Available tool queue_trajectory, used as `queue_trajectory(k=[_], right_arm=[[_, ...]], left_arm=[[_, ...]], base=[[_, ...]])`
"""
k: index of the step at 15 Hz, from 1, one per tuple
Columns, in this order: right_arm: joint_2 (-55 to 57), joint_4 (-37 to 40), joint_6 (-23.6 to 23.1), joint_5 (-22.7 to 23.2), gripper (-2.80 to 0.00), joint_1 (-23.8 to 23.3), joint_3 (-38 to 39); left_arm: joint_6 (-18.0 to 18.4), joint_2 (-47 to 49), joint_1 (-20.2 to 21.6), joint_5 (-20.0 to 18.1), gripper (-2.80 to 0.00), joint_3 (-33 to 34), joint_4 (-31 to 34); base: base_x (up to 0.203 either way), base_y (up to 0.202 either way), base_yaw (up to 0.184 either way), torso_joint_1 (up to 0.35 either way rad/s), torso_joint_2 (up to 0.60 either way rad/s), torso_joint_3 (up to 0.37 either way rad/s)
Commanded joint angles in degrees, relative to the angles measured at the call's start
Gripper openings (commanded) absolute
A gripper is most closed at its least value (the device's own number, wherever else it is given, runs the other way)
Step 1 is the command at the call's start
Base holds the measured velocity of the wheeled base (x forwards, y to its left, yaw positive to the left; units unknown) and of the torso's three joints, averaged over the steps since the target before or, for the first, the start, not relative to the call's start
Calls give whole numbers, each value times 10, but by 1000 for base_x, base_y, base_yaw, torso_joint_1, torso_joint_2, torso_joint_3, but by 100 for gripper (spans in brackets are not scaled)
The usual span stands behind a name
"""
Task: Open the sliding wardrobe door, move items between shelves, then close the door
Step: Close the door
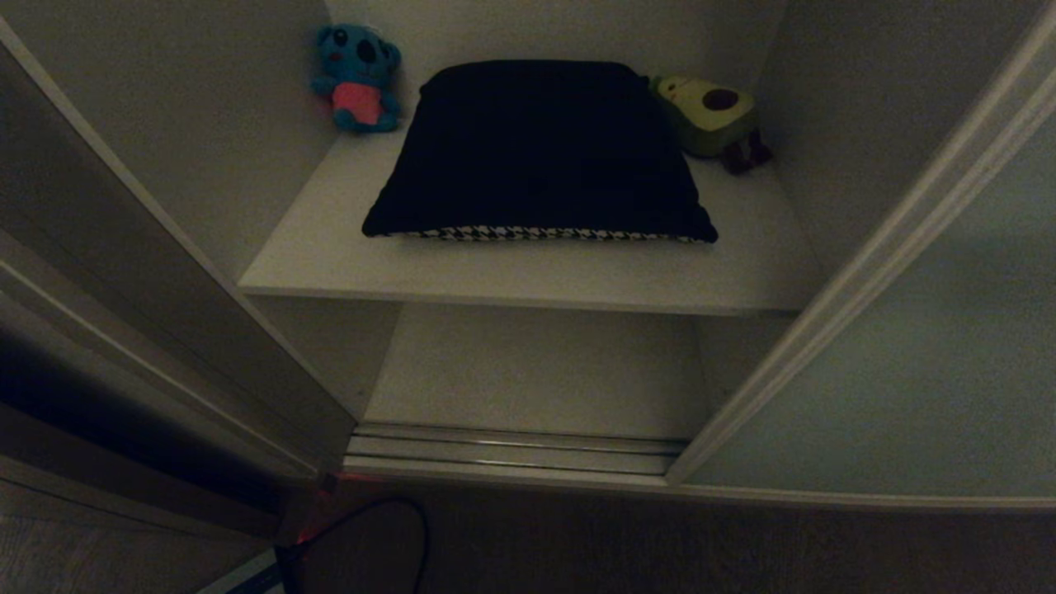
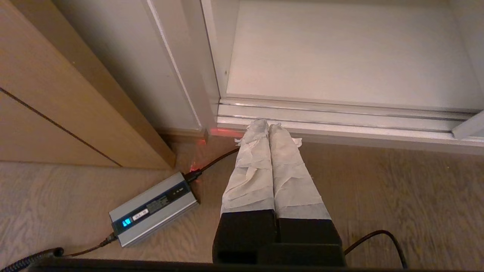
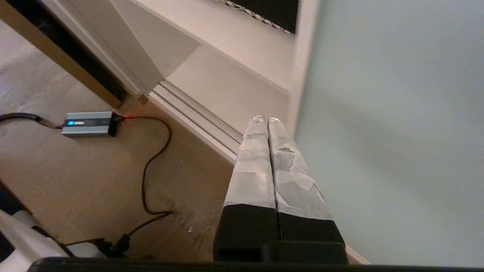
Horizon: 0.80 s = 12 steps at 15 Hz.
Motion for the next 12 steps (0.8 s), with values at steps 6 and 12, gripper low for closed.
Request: queue_trajectory(k=[6,12], right_arm=[[65,-95,93,-184,-280,117,-37],[70,-109,103,-191,-280,167,-21]], left_arm=[[0,0,0,0,-280,0,0],[0,0,0,0,-280,0,0]], base=[[0,0,0,0,0,0],[0,0,0,0,0,0]])
